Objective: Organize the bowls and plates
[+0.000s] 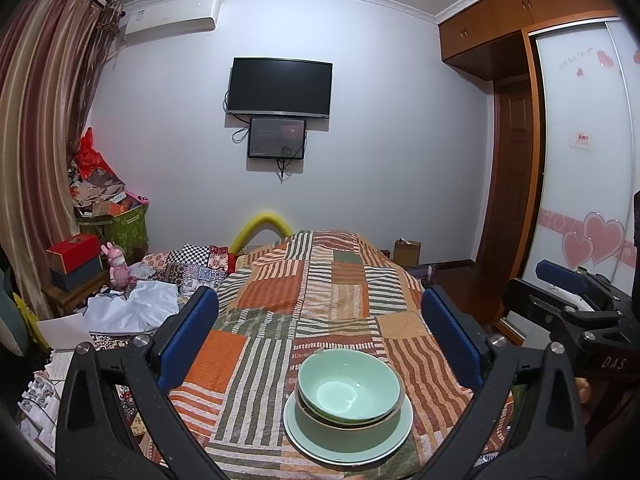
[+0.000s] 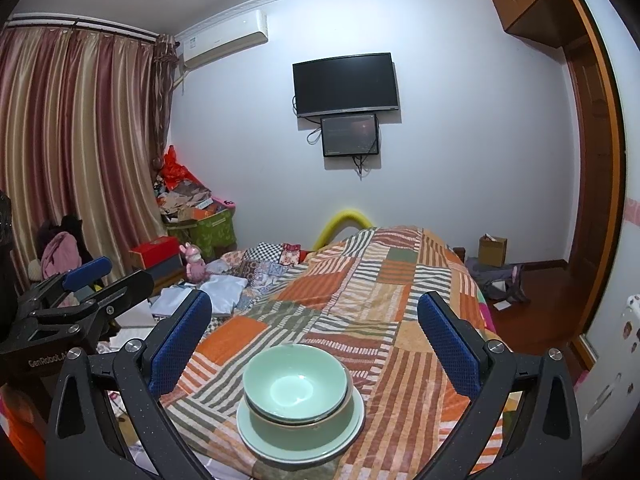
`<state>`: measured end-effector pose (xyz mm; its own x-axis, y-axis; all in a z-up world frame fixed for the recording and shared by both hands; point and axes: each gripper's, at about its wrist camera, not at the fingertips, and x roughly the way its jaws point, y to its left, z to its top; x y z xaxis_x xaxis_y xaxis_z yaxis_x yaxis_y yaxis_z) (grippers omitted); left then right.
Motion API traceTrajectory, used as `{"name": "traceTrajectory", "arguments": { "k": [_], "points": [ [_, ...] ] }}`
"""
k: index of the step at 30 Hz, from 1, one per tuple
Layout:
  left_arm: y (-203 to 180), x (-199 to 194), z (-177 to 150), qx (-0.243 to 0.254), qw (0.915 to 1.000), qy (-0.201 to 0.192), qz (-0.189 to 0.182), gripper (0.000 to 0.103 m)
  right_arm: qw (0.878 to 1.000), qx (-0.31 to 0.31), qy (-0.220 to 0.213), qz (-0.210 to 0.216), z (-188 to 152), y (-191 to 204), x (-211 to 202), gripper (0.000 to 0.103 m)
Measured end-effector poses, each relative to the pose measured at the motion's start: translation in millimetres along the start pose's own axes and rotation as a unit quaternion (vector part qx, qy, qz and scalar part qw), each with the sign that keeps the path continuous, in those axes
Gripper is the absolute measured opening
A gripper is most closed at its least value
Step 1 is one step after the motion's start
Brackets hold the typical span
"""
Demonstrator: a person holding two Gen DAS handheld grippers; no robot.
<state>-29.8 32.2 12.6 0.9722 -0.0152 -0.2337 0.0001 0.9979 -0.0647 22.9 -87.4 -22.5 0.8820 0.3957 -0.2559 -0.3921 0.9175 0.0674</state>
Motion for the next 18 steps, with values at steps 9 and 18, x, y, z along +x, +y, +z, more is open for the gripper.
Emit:
{"name": "traceTrajectory", "arguments": {
  "k": [9,18],
  "points": [
    [-1.1,0.9,-1.4,0.002,1.0000,0.004,-0.007,0.103,1.000,0.004,0.002,-0.002,-1.3,-3.5,-1.5,0.103],
    [-3.1,0.4,-3.3,0.008,0.9999,0.005,-0.012,0.103,1.000,0.004,0.007,-0.006,-0.8,-4.3,-1.5,0.103]
  ]
}}
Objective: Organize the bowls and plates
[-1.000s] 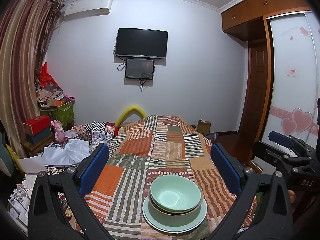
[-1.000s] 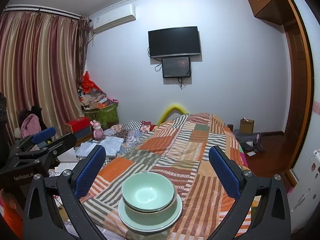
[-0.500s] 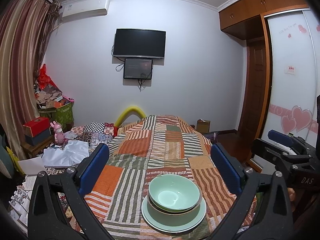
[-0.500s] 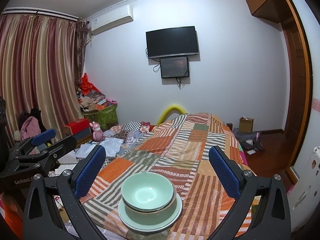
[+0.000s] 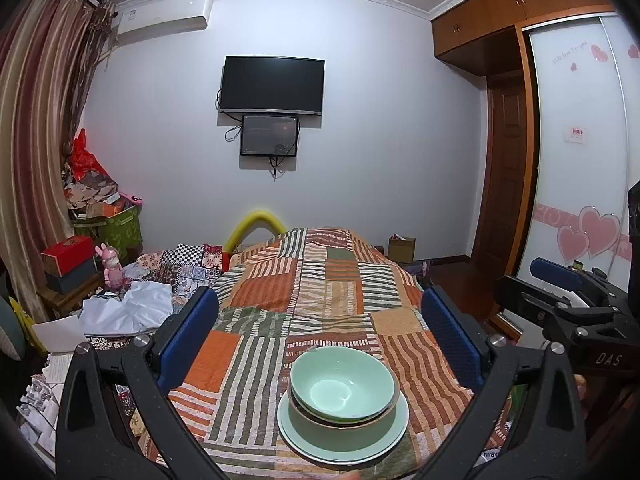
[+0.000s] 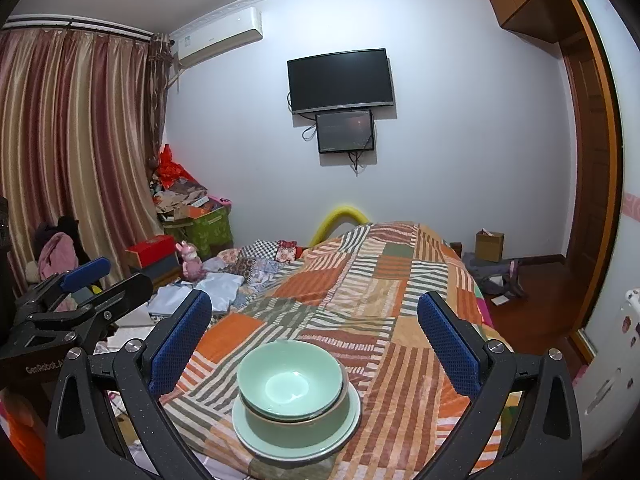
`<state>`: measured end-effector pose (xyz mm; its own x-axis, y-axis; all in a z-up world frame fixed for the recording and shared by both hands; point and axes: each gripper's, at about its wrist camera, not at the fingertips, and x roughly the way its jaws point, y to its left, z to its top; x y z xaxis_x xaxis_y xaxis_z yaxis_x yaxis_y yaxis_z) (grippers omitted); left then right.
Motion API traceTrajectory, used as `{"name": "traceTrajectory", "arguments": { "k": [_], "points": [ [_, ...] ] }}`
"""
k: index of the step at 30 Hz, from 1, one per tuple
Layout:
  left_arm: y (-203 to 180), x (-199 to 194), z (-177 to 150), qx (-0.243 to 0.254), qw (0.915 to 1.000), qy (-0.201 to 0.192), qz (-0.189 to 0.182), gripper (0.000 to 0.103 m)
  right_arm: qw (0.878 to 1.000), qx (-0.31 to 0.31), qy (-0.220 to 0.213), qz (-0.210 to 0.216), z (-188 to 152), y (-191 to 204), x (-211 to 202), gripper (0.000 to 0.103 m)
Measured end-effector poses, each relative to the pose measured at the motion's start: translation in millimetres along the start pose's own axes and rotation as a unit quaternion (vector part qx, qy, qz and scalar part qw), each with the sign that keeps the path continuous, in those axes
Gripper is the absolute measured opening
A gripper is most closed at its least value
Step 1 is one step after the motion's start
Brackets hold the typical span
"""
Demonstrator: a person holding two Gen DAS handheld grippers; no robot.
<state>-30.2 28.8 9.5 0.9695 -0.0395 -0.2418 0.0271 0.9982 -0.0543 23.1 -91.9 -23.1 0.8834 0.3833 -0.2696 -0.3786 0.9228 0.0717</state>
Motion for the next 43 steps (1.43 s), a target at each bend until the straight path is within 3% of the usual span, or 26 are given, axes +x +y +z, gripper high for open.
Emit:
{"name": "traceTrajectory", "arguments": {
  "k": [43],
  "points": [
    [8.2,14.0,-2.3,-0.013,0.9997,0.014,-0.016,0.103,1.000,0.008,0.009,-0.003,-0.9,-7.2,4.9,0.103]
  ]
}}
